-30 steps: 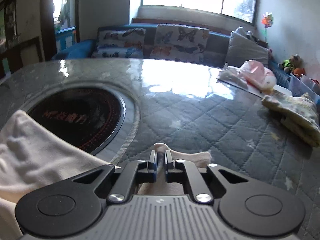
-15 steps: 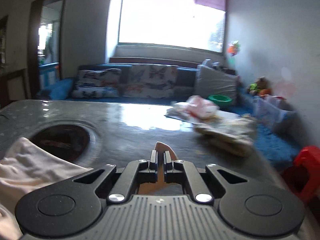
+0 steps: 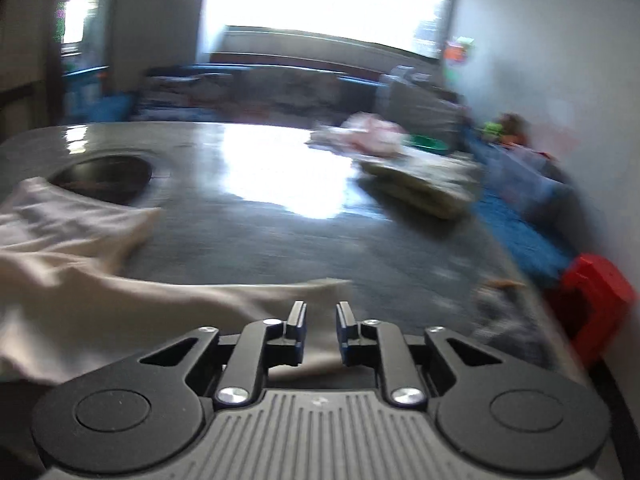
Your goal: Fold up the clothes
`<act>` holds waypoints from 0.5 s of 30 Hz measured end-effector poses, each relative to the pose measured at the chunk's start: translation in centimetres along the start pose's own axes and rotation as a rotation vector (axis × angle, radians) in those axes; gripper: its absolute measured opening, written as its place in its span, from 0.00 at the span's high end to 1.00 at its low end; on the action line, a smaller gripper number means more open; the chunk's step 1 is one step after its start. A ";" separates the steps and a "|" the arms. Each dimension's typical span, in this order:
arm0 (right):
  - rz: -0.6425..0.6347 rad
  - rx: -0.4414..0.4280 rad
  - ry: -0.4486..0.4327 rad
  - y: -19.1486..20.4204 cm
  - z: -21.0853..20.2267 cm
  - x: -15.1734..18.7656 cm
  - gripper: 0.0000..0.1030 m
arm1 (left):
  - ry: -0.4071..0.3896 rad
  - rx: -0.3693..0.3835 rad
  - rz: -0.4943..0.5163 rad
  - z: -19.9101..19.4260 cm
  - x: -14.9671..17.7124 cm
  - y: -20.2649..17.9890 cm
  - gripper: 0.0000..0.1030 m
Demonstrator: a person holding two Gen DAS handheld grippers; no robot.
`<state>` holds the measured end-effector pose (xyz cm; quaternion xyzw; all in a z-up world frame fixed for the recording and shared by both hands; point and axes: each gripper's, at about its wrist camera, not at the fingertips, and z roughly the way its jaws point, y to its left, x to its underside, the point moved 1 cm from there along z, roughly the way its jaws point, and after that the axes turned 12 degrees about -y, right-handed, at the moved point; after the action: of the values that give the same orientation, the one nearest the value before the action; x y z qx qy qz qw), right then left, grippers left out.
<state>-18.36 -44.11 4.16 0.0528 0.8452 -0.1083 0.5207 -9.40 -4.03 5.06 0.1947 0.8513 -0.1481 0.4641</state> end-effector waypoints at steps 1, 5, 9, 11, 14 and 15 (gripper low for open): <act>-0.001 -0.037 0.000 0.8 0.1 -0.1 0.78 | 0.006 0.016 0.011 0.1 0.2 -0.5 0.26; -0.015 -0.214 0.012 5.1 0.6 -0.1 0.65 | 0.024 0.088 0.059 -0.3 1.4 -2.1 0.26; -0.041 -0.270 0.065 7.2 1.3 1.7 0.64 | 0.047 0.133 0.101 -1.1 2.8 -2.9 0.28; -0.042 -0.258 0.067 6.7 1.0 1.9 0.62 | 0.055 0.152 0.120 -1.6 3.4 -3.1 0.30; -0.034 -0.210 0.087 5.8 0.6 2.1 0.52 | 0.071 0.172 0.139 -1.7 4.3 -3.3 0.42; -0.015 -0.201 0.107 5.2 0.5 2.1 0.52 | 0.081 0.174 0.136 -1.6 4.5 -3.3 0.48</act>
<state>-17.84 -39.21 1.41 -0.0004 0.8787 -0.0237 0.4768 -14.37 -5.40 2.30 0.2976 0.8380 -0.1816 0.4198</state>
